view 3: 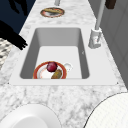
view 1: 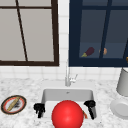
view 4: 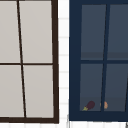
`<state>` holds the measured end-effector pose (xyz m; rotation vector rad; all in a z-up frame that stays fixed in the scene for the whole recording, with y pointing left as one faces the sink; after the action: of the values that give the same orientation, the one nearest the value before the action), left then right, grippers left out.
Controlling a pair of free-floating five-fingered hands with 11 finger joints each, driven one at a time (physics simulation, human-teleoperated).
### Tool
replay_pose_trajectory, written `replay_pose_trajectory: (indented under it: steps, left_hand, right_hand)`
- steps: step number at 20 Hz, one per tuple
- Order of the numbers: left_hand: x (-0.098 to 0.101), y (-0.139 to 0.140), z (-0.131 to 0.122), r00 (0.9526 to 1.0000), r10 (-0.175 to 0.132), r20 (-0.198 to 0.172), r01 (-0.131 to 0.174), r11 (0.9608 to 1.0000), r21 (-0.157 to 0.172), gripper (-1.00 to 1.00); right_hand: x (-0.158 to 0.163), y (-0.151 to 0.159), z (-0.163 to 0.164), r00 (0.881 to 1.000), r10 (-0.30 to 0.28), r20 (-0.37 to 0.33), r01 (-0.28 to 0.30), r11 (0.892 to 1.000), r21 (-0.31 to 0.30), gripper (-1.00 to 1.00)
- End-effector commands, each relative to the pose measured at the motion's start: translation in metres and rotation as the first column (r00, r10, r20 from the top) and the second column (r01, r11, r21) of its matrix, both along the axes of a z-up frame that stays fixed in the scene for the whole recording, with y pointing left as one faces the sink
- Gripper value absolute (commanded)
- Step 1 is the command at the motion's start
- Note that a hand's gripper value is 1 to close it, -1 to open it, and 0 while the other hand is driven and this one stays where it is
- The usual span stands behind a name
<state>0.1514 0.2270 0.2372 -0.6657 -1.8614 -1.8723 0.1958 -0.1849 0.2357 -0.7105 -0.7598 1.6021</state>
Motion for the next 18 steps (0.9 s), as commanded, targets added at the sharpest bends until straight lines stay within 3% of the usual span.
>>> replay_pose_trajectory:
  steps: [1,11,12,13,15,17,18]
  left_hand:
    - [0.0,0.0,0.0,1.0,0.0,0.0,0.0,1.0,0.0,0.0]
    - [0.0,0.0,0.0,1.0,0.0,0.0,0.0,1.0,0.0,0.0]
    - [0.0,0.0,0.0,1.0,0.0,0.0,0.0,1.0,0.0,0.0]
    - [0.0,0.0,0.0,1.0,0.0,0.0,0.0,1.0,0.0,0.0]
    - [0.0,0.0,0.0,1.0,0.0,0.0,0.0,1.0,0.0,0.0]
    - [0.0,0.0,0.0,1.0,0.0,0.0,0.0,1.0,0.0,0.0]
    - [0.0,0.0,0.0,1.0,0.0,0.0,0.0,1.0,0.0,0.0]
  right_hand:
    - [-0.025,-0.003,0.013,1.0,-0.028,0.014,0.027,0.998,0.061,-1.0]
    - [-0.096,-0.017,0.028,0.999,-0.018,0.043,0.015,0.998,0.063,-1.0]
    - [-0.099,-0.016,0.025,0.998,-0.039,0.047,0.036,0.998,0.057,-1.0]
    - [-0.094,-0.014,0.022,0.995,-0.096,0.041,0.093,0.994,0.054,-1.0]
    - [-0.11,-0.018,0.017,0.997,-0.072,0.033,0.071,0.997,0.043,-1.0]
    - [-0.109,-0.018,0.022,0.997,-0.052,0.049,0.05,0.998,0.042,-1.0]
    - [-0.101,-0.015,0.02,1.0,-0.018,0.022,0.017,1.0,0.018,-1.0]
